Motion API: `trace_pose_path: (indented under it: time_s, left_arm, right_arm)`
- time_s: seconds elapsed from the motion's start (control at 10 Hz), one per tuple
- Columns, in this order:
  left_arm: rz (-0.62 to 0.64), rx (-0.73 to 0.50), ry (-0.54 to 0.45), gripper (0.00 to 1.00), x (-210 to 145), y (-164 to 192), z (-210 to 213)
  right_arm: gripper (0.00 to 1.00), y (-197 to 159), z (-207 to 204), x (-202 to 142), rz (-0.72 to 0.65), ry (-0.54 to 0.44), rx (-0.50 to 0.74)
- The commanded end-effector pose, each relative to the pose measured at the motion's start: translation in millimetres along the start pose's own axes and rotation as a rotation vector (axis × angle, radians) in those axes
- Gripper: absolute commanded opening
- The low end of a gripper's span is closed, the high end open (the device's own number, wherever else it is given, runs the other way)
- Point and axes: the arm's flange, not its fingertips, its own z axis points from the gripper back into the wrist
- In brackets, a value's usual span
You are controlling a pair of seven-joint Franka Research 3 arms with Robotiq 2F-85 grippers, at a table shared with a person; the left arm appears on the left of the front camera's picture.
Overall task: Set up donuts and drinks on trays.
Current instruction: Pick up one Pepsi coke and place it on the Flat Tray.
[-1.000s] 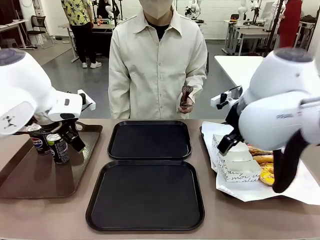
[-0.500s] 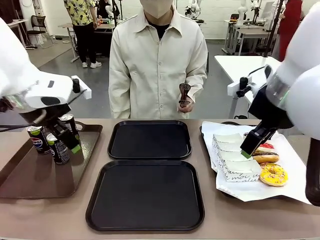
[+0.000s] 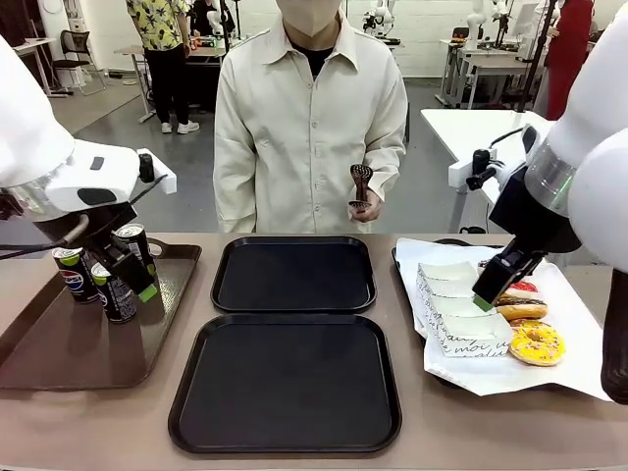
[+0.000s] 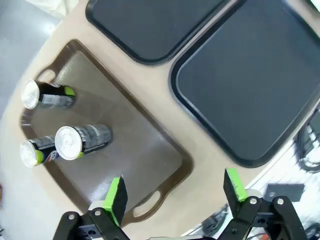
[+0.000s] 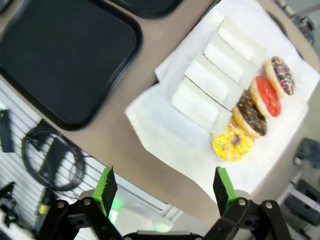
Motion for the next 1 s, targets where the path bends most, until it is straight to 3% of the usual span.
trace_pose_path:
  time_s: [0.0,0.1,0.2,0.4,0.5,0.7,0.9]
  left_arm:
    - [0.206,-0.243,-0.155,1.0,-26,34,3]
    - [0.288,-0.386,-0.229,1.0,-43,56,3]
    - [0.364,-0.573,-0.336,1.0,-64,81,1]
    - [0.484,-0.765,-0.47,1.0,-104,116,-3]
    - [0.529,-0.823,-0.521,1.0,-128,131,-5]
    - [0.648,-0.895,-0.572,1.0,-183,159,-18]
    - [0.709,-0.918,-0.564,1.0,-221,169,-24]
  right_arm:
    - [1.0,-53,-19,-41,-0.254,-0.172,0.302]
    - [1.0,-77,-27,-61,-0.347,-0.223,0.423]
    - [1.0,-102,-30,-85,-0.45,-0.341,0.591]
    - [1.0,-151,-43,-137,-0.684,-0.443,0.769]
    - [1.0,-173,-51,-168,-0.766,-0.475,0.851]
    - [1.0,-196,-61,-232,-0.851,-0.524,0.903]
    - [1.0,-203,-65,-267,-0.868,-0.46,0.915]
